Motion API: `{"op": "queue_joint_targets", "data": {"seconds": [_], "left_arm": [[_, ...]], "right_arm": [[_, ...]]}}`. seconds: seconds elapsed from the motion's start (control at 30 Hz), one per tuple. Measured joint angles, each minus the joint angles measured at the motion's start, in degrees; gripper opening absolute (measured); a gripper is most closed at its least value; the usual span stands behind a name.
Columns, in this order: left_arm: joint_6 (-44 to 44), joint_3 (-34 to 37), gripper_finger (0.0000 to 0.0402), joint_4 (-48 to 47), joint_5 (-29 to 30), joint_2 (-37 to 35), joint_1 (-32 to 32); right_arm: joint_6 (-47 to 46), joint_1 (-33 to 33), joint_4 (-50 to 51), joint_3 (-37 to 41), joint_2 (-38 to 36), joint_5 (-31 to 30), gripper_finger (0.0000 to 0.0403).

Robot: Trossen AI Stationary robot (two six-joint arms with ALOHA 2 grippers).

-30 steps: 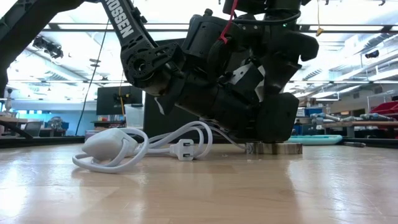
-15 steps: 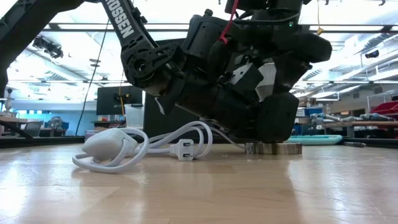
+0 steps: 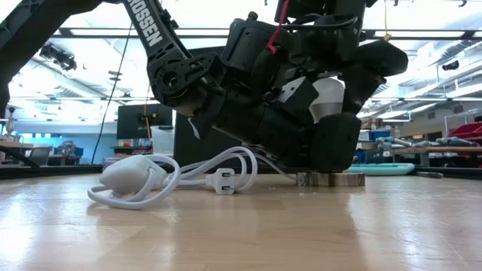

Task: Screw lightbulb
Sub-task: Insert the lightbulb into the socket

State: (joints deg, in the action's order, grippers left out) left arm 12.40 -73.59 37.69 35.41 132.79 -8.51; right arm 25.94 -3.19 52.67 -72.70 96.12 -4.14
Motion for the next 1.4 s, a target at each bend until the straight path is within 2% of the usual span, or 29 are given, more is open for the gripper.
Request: {"op": "queue_joint_targets", "data": {"seconds": [0.13, 0.67, 0.83, 0.97, 1.03, 1.17, 1.3, 1.4], "left_arm": [[-0.1, 0.0, 0.0206, 0.0, 0.0, 0.0, 0.0], [-0.1, -0.1, 0.0206, -0.5, -0.1, -0.1, 0.0], [-0.3, -0.2, 0.0206, -1.2, 0.0, -0.1, 0.0], [-0.4, -0.4, 0.0206, -2.8, -0.1, -0.3, 0.2], [-0.3, -0.7, 0.0206, -3.6, -0.1, -0.3, 0.1], [-0.7, -2.4, 0.0206, -7.1, 0.0, -0.3, 0.1], [-1.8, -4.1, 0.0206, -9.9, 0.0, -0.2, 0.0], [-1.9, -4.2, 0.0206, -10.0, -0.7, -0.2, 0.0]], "right_arm": [[-1.7, 0.3, -0.1, -0.1, -0.1, 2.5, 0.0354], [-4.1, 0.4, 0.3, -2.3, -6.0, 2.0, 0.0371], [-8.2, 0.1, 3.0, -2.3, -8.8, 1.8, 0.0371], [-15.4, -0.8, 5.8, -2.3, -10.9, 1.4, 0.0371], [-19.2, -1.6, 7.8, -2.2, -11.5, -0.4, 0.0370], [-24.1, -3.7, 11.9, -2.2, -12.6, -7.8, 0.0364], [-27.6, -5.3, 12.8, -2.2, -13.6, -9.5, 0.0358], [-30.0, -6.4, 11.7, 0.2, -15.2, -13.1, 0.0353]]}}
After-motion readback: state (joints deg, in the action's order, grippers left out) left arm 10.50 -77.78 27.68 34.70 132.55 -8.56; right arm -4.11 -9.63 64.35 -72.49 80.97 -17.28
